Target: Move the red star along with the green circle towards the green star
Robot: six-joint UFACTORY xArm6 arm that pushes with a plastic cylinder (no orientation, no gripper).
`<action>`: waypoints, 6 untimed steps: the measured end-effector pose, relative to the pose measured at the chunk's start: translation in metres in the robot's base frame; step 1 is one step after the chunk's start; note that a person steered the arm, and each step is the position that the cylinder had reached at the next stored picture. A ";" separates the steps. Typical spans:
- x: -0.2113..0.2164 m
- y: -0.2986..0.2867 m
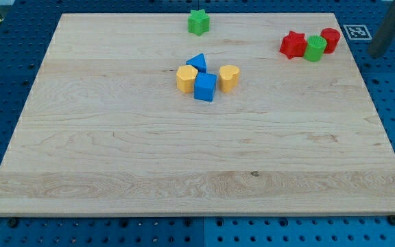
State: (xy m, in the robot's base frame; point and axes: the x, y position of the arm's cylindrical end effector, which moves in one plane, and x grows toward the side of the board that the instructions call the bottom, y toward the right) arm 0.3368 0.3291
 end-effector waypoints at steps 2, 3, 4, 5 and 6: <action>-0.013 -0.075; -0.028 -0.110; -0.028 -0.149; -0.028 -0.187; -0.033 -0.213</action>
